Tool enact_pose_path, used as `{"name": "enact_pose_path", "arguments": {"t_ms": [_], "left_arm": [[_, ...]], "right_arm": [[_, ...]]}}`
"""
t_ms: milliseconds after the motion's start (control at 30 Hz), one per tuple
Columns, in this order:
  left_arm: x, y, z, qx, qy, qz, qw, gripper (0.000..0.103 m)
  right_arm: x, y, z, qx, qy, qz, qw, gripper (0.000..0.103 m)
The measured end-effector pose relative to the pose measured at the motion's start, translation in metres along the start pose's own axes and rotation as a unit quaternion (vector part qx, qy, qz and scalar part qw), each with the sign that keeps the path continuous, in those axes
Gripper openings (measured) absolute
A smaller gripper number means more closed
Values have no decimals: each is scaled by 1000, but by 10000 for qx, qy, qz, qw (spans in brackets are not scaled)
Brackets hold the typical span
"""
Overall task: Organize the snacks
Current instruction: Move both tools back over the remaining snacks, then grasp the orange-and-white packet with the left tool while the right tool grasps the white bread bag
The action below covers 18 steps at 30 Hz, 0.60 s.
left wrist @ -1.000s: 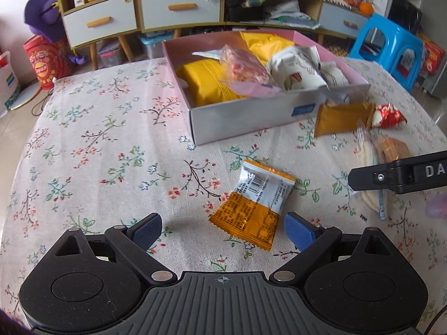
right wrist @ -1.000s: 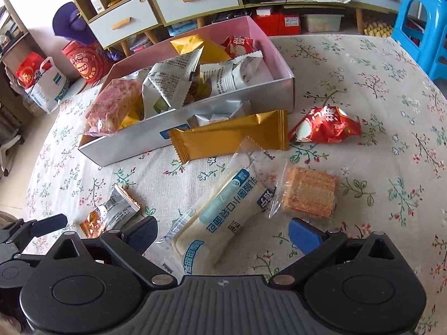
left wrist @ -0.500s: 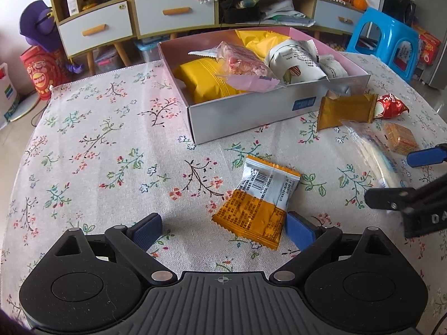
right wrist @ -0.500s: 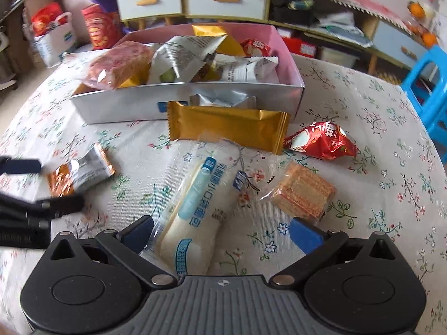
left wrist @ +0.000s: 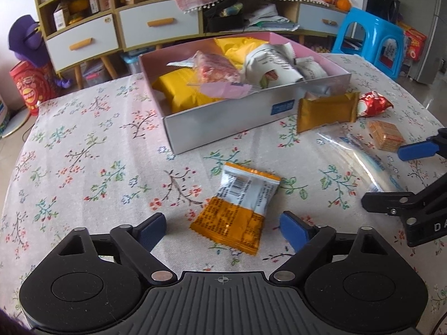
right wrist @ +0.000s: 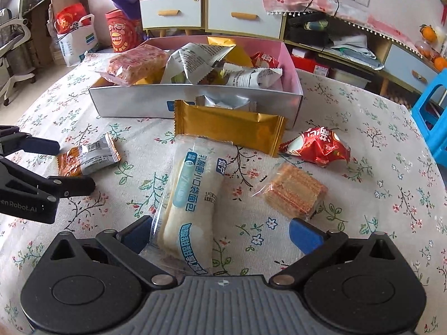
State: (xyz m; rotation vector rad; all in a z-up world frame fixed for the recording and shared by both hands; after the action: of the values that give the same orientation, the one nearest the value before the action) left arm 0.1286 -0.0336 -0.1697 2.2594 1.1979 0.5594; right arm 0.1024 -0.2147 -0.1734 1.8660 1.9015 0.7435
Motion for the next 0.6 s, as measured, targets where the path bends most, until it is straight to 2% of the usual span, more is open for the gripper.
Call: {"name": "enact_pose_path", "arguments": {"t_ms": [133, 300, 367, 433, 600], "left_arm": [[-4, 2, -1, -75, -50, 47, 9999, 79], [-7, 4, -3, -149, -94, 85, 9998, 62], [-7, 5, -4, -162, -91, 73, 9998, 52], [-7, 6, -4, -164, -82, 52, 9998, 47], [-7, 6, -6, -166, -78, -5, 9998, 46]], "right_arm": [[3, 2, 0, -3, 18, -28, 10000, 87], [10, 6, -1, 1, 163, -41, 9999, 72], [13, 6, -2, -9, 225, -82, 9997, 66], [17, 7, -4, -12, 294, -121, 9995, 60], [28, 8, -9, -5, 499, -266, 9984, 31]]}}
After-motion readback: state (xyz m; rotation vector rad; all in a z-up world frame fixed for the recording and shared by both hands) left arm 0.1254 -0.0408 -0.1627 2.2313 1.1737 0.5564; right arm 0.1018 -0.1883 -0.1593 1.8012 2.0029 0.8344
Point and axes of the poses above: each gripper's, at about its wrist camera, not at the fingertips, and z roughly the way its jaws point, x to its left, y to its top, the point moved 10 cm from there along z, roughly the way its jaws point, and after that the axes turned 10 degrees about z, right-handed, at the moved point
